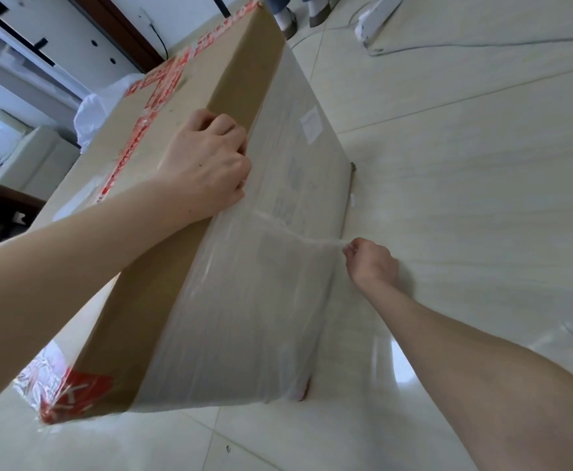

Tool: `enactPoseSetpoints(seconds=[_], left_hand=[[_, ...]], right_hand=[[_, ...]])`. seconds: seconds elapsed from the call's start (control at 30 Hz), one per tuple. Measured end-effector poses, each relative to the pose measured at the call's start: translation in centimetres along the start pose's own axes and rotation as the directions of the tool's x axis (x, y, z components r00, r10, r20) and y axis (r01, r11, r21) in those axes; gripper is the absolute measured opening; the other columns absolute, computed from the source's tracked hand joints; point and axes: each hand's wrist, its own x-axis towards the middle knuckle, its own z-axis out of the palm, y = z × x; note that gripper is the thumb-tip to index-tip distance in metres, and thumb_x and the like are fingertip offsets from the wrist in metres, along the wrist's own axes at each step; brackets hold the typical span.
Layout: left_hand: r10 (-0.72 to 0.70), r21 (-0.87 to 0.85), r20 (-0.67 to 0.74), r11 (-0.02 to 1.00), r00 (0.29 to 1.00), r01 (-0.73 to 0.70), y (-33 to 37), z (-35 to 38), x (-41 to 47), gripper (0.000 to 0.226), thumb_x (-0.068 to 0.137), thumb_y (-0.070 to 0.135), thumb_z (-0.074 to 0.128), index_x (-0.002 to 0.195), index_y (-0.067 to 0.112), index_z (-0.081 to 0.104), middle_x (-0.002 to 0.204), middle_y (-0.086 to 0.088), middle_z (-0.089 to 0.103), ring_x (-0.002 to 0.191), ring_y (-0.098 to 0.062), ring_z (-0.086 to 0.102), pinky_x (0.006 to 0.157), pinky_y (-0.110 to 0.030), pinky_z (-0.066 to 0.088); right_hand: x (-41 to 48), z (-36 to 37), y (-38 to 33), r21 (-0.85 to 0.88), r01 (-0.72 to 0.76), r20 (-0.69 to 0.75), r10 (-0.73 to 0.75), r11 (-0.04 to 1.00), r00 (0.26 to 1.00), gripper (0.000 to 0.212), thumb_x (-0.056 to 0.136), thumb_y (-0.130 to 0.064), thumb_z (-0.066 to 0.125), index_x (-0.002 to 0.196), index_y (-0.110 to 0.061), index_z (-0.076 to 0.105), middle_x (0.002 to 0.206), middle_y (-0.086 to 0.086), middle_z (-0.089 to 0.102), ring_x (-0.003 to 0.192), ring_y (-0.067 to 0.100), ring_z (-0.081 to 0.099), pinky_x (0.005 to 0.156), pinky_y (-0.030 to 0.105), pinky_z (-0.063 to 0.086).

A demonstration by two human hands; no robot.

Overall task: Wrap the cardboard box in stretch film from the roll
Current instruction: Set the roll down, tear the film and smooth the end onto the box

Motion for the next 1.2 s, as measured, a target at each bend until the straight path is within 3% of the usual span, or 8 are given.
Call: enactPoseSetpoints(seconds=[0.13,0.27,0.33,0.37,0.47,0.63,0.9,1.2], left_hand=[[0.029,0.063,-0.021,0.998,0.999,-0.027,1.0,0.0,0.0,0.02,0.094,0.014,0.045,0.102,0.01,0.062,0.113,-0.012,0.055,0.114,-0.03,0.046,0.1,-0.047,0.033],[0.326,0.061,-0.116,0.945,0.938,-0.321,4.4,-0.1,-0.1,0.028,0.08,0.009,0.043,0.087,0.01,0.07,0.104,-0.012,0.067,0.102,-0.029,0.063,0.087,-0.038,0.051],[0.489,-0.018,-0.015,0.872,0.872,-0.489,6.7,0.8,-0.6,0.041,0.086,0.016,0.036,0.112,0.009,0.067,0.126,-0.014,0.059,0.122,-0.028,0.054,0.1,-0.039,0.045],[0.513,-0.061,0.178,0.857,0.84,-0.511,7.5,1.5,-1.0,0.045,0.095,0.023,0.033,0.134,0.009,0.05,0.145,-0.013,0.042,0.138,-0.027,0.035,0.113,-0.04,0.029],[0.368,0.019,0.57,0.888,0.734,-0.46,7.0,3.1,-2.1,0.067,0.099,0.052,0.023,0.152,0.014,0.007,0.16,-0.004,0.002,0.148,-0.023,-0.001,0.118,-0.045,-0.003],[0.285,0.126,0.584,0.893,0.76,-0.432,6.2,4.1,-1.5,0.074,0.096,0.06,0.016,0.152,0.015,-0.001,0.16,-0.002,-0.005,0.147,-0.022,-0.007,0.117,-0.048,-0.009],[0.202,0.189,0.549,0.915,0.811,-0.356,6.3,4.1,-0.3,0.076,0.095,0.061,0.014,0.152,0.014,-0.002,0.16,-0.006,-0.006,0.147,-0.025,-0.007,0.116,-0.052,-0.008],[0.177,0.252,0.481,0.91,0.859,-0.329,6.4,5.3,-0.2,0.083,0.09,0.068,0.012,0.151,0.015,-0.005,0.159,-0.009,-0.011,0.146,-0.03,-0.012,0.109,-0.062,-0.013]], right_hand=[[0.6,0.1,-0.9,-0.006,-0.032,0.015,0.032,0.999,0.999,0.031,0.094,-0.035,0.041,0.109,-0.023,0.065,0.114,0.01,0.066,0.112,0.031,0.056,0.088,0.036,0.042],[1.0,0.0,-0.8,0.0,-0.047,0.036,0.047,0.999,0.998,0.033,0.096,-0.036,0.038,0.122,-0.023,0.055,0.128,0.007,0.056,0.122,0.03,0.044,0.092,0.038,0.039],[1.2,-0.2,-0.7,0.022,-0.084,0.053,0.082,0.996,0.995,0.037,0.096,-0.034,0.041,0.131,-0.022,0.047,0.136,0.008,0.048,0.127,0.03,0.038,0.096,0.04,0.037],[1.4,-0.4,-0.6,0.03,-0.108,0.063,0.106,0.994,0.992,0.039,0.097,-0.032,0.041,0.134,-0.021,0.044,0.138,0.009,0.045,0.128,0.03,0.036,0.098,0.041,0.037],[1.9,-1.0,-0.3,0.051,-0.155,0.092,0.15,0.987,0.984,0.042,0.096,-0.022,0.04,0.138,-0.02,0.038,0.14,0.01,0.039,0.13,0.03,0.033,0.099,0.042,0.036],[2.6,-2.1,0.2,0.203,-0.152,-0.156,0.185,0.967,0.97,0.042,0.098,-0.021,0.041,0.139,-0.02,0.037,0.144,0.01,0.033,0.13,0.031,0.032,0.102,0.042,0.033],[-0.6,-2.7,-3.8,0.488,0.256,-0.487,0.016,0.834,0.873,0.055,0.093,-0.031,0.054,0.139,-0.003,0.041,0.146,0.018,0.035,0.134,0.032,0.035,0.107,0.038,0.028],[-5.0,3.7,-7.0,0.59,0.206,-0.107,-0.178,0.78,0.978,0.074,0.095,-0.048,0.044,0.151,-0.016,0.009,0.159,0.01,-0.002,0.147,0.023,-0.002,0.118,0.04,0.004]])
